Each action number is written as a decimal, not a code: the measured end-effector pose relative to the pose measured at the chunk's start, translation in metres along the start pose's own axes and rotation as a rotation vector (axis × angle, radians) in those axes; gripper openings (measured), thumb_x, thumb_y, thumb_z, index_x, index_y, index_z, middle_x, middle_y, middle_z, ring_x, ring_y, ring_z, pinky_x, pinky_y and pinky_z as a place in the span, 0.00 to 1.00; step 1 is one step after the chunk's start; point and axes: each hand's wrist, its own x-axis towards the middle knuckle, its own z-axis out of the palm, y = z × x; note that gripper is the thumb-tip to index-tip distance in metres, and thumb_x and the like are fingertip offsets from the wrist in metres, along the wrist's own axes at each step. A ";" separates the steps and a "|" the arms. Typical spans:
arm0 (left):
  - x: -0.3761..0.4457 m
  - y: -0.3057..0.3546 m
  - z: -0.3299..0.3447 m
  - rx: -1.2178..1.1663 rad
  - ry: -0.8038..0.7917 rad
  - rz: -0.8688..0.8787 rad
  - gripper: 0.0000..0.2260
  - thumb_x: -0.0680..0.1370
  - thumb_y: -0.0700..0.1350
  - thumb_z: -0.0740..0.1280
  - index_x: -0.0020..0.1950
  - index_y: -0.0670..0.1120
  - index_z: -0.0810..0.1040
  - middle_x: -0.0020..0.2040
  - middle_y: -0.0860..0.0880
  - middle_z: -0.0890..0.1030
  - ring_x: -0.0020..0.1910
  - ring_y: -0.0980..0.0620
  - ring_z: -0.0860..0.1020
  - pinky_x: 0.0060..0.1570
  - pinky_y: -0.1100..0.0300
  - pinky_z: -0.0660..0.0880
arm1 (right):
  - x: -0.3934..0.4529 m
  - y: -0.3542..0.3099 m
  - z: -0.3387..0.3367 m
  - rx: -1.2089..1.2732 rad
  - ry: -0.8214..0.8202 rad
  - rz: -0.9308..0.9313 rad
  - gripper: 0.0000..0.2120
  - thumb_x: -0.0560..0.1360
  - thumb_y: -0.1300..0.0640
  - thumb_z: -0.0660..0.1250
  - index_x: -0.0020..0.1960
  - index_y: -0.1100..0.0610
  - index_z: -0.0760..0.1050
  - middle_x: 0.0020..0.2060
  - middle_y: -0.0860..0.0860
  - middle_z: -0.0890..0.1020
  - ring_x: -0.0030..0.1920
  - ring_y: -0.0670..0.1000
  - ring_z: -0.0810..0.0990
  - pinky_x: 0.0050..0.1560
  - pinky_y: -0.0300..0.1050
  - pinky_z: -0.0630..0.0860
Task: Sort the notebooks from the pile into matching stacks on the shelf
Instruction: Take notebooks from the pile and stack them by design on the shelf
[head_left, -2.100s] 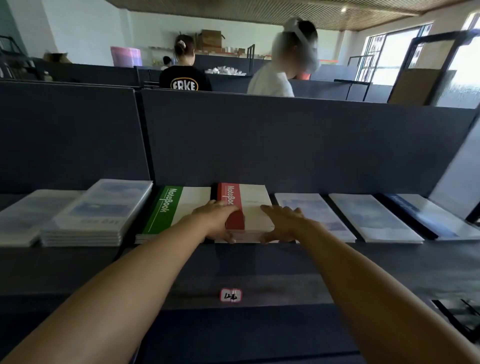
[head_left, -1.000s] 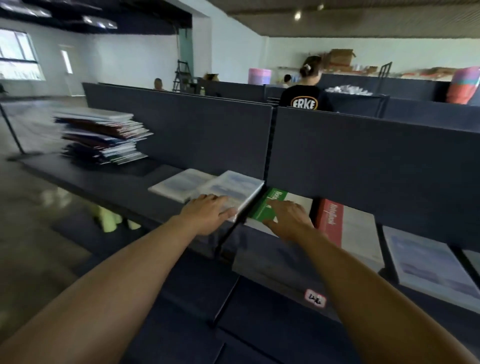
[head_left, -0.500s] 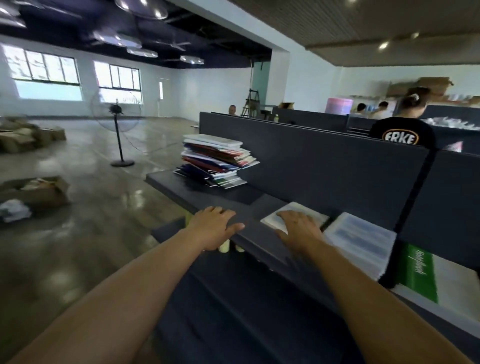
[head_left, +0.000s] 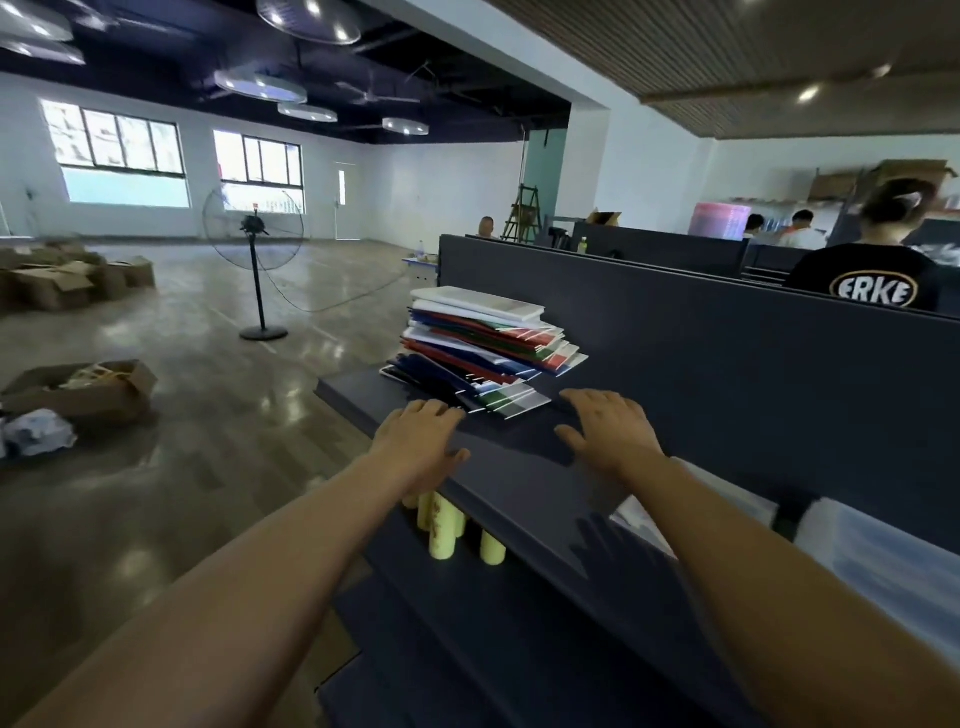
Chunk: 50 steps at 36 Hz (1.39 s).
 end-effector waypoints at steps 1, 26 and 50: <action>0.010 -0.003 0.000 0.002 0.014 -0.004 0.26 0.80 0.57 0.59 0.76 0.50 0.59 0.74 0.48 0.64 0.73 0.47 0.62 0.70 0.51 0.62 | 0.010 0.002 0.000 0.003 0.017 -0.001 0.26 0.80 0.45 0.57 0.76 0.50 0.57 0.74 0.51 0.64 0.73 0.53 0.61 0.72 0.51 0.58; 0.202 -0.049 -0.025 0.063 0.238 -0.045 0.26 0.80 0.57 0.58 0.75 0.50 0.58 0.74 0.47 0.63 0.73 0.45 0.60 0.69 0.47 0.56 | 0.201 -0.020 0.006 0.031 0.076 0.047 0.24 0.82 0.55 0.51 0.77 0.55 0.53 0.74 0.54 0.62 0.70 0.58 0.64 0.68 0.54 0.62; 0.212 -0.050 -0.023 -0.079 0.351 0.054 0.25 0.78 0.45 0.65 0.74 0.52 0.64 0.72 0.51 0.67 0.72 0.48 0.63 0.71 0.50 0.57 | 0.182 -0.021 0.010 -0.147 0.732 -0.256 0.07 0.67 0.63 0.73 0.43 0.55 0.78 0.40 0.49 0.84 0.45 0.55 0.80 0.52 0.46 0.63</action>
